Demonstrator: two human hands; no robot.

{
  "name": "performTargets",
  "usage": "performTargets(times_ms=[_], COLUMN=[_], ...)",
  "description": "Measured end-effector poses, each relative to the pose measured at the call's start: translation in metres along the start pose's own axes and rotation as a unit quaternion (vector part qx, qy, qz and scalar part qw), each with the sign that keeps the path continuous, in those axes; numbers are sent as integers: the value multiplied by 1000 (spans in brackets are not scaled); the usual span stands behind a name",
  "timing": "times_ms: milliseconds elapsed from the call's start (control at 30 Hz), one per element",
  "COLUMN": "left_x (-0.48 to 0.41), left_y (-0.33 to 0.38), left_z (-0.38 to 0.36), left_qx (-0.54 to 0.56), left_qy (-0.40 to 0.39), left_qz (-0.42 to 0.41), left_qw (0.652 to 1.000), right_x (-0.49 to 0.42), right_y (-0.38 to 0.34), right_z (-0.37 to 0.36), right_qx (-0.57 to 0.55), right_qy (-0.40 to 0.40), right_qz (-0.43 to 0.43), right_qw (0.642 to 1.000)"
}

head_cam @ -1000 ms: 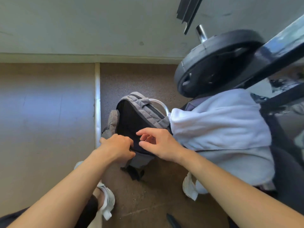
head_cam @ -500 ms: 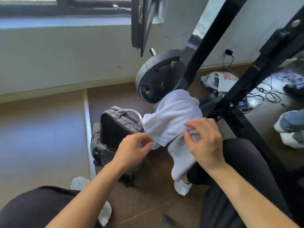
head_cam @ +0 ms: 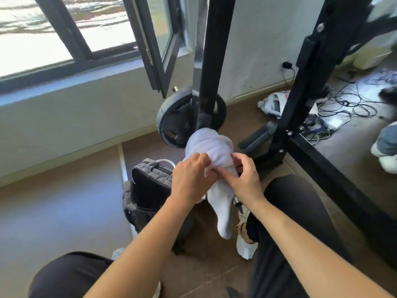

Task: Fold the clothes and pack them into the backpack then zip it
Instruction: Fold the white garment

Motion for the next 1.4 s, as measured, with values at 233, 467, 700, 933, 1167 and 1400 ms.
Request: performTargets(times_ms=[233,467,700,933,1167,1400], left_x=[-9,-14,18,75,112,127], left_y=[-2,1,6,1,11,14], left_z=[20,69,173,231,236,234], left_qx=[73,426,492,534,529,536], left_qy=[1,148,332,370,340,274], left_qz=[104,299,300,223,211,233], left_qw=[992,841,747,727,748,764], right_x=[2,2,1,5,42,113], right_y=[-1,1,0,-9,-61,-101], right_z=[-2,-3,-5,2,-29,-75], right_qx=[-5,-12,75,97,248,76], right_qy=[8,-4,12,9,78,-445], right_qz=[19,-1,-5,21,298,159], right_qw=[1000,1000,997,995,918,878])
Point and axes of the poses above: each hand's wrist, its own x-axis away from the middle knuckle, its own z-axis out of the back of the hand, y = z × x, the point moved 1 cm from there along -x, towards the middle knuckle, and after that the axes turned 12 degrees about -z, right-handed, at the moved point
